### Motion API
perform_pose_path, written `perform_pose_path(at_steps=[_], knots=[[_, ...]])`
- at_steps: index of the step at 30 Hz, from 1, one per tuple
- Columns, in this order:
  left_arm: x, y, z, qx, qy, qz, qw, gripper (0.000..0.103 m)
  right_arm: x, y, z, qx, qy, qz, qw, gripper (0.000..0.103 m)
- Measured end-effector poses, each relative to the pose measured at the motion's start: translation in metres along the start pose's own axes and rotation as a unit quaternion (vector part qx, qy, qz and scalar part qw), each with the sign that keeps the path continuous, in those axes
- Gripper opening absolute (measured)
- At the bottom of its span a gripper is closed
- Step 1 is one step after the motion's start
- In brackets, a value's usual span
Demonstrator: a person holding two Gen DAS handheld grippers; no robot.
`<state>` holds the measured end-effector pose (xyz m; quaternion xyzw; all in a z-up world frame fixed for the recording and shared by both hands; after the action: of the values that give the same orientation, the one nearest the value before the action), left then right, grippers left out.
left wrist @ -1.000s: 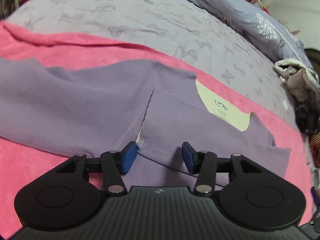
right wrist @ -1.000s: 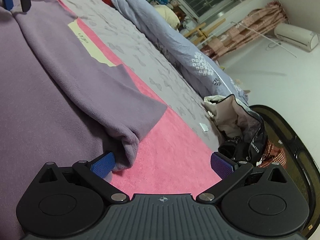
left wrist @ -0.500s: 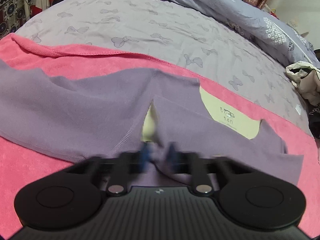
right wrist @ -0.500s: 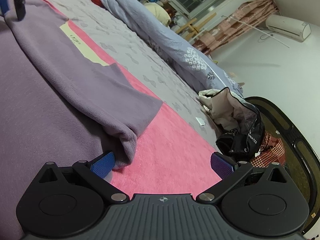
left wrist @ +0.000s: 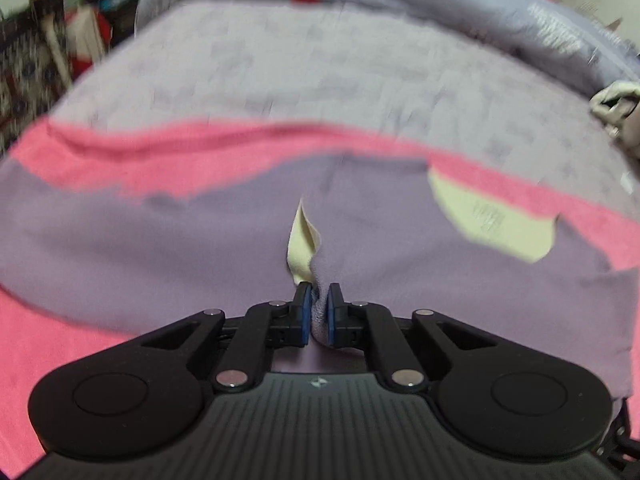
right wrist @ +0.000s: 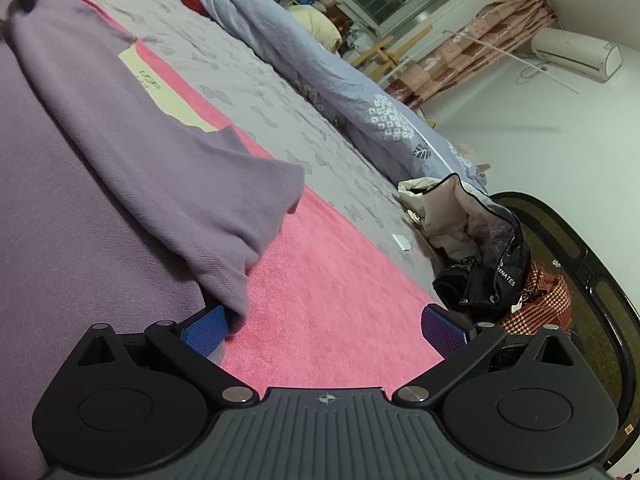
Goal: Fold clothes
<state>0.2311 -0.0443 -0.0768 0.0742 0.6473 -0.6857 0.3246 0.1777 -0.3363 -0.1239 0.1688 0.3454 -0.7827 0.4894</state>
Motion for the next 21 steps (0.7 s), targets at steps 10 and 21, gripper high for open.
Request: perform_pose_path(at_steps=[10,21], knots=[[-0.001,0.003,-0.006,0.015,0.024,-0.008,0.9996,0.023,-0.012,-0.019,0.006,-0.049,-0.031,0.003,0.998,0.103],[-0.001,-0.006,-0.018,0.074,-0.004,-0.016,0.9971,0.045,-0.105,-0.039,0.004,-0.248,0.097,0.001,0.964,0.074]])
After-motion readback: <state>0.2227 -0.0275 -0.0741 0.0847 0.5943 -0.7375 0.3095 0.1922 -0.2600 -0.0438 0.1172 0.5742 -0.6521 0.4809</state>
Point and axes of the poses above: each gripper's, at about its wrist camera, not at the fingertips, and y roughly the way its jaws point, z to its right, x to its underside, the point moved 3 cm from there along y, roughly the way its jaws point, and after that the axes turned 3 degrees about x, right-handed, at the moved point
